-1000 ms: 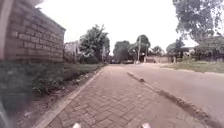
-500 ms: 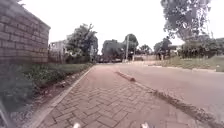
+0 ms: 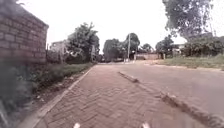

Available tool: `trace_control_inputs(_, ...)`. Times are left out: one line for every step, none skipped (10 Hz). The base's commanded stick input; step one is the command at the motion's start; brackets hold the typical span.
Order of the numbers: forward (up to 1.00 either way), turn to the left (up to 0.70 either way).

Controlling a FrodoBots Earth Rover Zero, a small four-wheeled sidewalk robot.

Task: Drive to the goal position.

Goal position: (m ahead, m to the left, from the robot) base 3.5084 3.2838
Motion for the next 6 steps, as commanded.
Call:
trace_control_inputs(0.50, 0.00)
trace_control_inputs(0.50, 0.00)
trace_control_inputs(0.50, 0.00)
trace_control_inputs(0.50, 0.00)
trace_control_inputs(0.50, 0.00)
trace_control_inputs(0.50, 0.00)
